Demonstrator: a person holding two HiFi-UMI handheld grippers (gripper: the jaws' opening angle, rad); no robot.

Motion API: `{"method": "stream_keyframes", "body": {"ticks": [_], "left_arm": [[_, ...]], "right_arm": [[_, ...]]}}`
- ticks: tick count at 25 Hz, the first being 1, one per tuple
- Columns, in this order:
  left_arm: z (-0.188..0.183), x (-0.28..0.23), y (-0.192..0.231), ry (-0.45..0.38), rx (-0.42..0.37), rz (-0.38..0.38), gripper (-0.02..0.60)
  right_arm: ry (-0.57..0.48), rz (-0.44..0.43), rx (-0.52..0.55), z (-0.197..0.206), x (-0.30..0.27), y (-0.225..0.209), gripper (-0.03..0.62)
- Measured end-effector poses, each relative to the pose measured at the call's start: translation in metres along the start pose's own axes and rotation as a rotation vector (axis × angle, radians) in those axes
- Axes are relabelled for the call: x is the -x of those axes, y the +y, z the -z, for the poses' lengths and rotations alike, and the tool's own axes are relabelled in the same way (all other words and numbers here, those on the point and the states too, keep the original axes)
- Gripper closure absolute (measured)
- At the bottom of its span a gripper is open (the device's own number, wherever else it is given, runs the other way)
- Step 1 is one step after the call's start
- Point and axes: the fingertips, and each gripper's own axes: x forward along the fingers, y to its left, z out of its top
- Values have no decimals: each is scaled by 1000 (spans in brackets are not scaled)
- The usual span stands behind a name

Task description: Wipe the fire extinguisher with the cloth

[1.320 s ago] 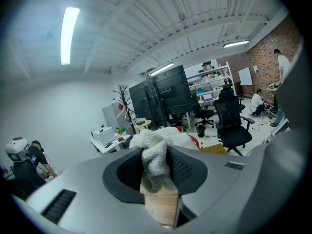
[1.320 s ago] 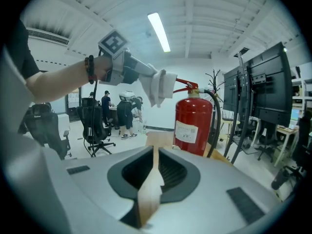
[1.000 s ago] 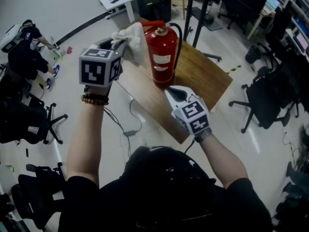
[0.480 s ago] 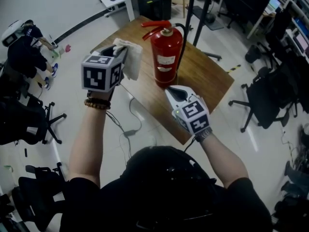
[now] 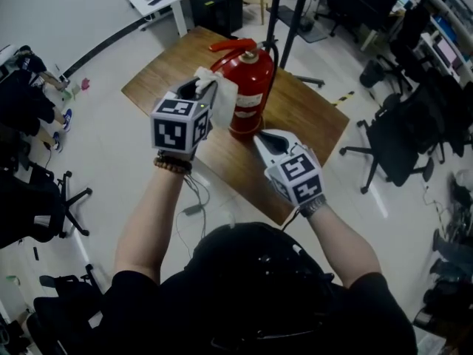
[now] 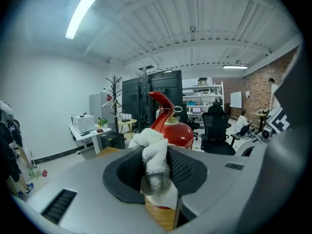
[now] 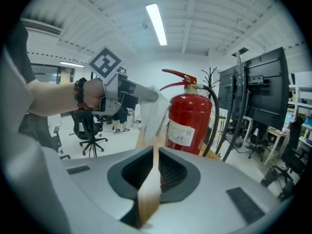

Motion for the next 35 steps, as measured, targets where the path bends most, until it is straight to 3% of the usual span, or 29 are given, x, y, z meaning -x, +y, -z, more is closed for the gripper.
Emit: {"method": "stream_keyframes", "body": {"ticks": [17, 35], "left_arm": [[62, -57, -15, 130, -169, 108, 477], [164, -104, -6, 302, -216, 206, 477]], "right_arm": [[83, 63, -56, 17, -33, -22, 553], [141, 153, -141, 41, -55, -42, 553]]}}
